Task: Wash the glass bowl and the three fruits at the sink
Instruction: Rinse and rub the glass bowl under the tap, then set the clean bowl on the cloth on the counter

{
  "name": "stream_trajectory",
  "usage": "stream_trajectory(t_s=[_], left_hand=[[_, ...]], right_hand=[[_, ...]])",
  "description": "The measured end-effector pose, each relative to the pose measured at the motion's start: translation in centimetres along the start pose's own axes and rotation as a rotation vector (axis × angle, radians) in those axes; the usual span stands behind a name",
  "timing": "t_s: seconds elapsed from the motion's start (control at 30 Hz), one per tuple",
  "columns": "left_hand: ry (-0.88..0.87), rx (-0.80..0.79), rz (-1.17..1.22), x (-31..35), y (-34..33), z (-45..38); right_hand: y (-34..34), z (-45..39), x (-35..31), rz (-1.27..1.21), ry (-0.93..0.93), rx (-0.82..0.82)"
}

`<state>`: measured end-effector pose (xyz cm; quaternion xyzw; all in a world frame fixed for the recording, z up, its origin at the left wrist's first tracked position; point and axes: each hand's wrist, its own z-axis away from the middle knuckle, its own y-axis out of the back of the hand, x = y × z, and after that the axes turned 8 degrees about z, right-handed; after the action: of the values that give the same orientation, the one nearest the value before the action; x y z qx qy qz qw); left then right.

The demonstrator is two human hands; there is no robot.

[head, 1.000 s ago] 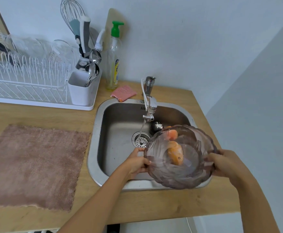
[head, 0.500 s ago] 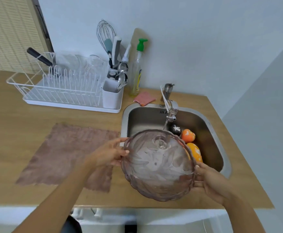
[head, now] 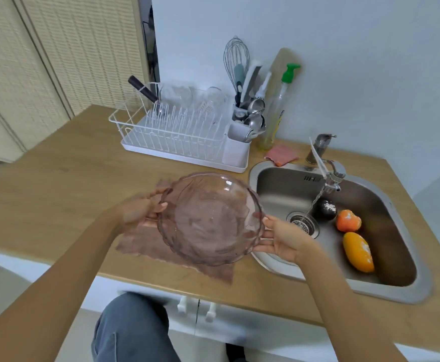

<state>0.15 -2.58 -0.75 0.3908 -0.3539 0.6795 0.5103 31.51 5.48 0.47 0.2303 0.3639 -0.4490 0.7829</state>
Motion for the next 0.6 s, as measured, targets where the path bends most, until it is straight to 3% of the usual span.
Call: stream_trajectory(t_s=[0.17,0.4,0.6], left_hand=[[0.006,0.086,-0.015,0.6,2.9,-0.1],[0.041,0.179,-0.032,-0.2,4.2,-0.3],[0.096,0.164,-0.053,-0.7,4.1,-0.9]], right_hand=[[-2.5,-2.4,-1.8,0.015,0.004,-0.061],[-4.7,-5.7,-3.1,0.086,-0.069,-0.016],[-4.6,-6.6,-2.9,0.001,-0.088,-0.003]])
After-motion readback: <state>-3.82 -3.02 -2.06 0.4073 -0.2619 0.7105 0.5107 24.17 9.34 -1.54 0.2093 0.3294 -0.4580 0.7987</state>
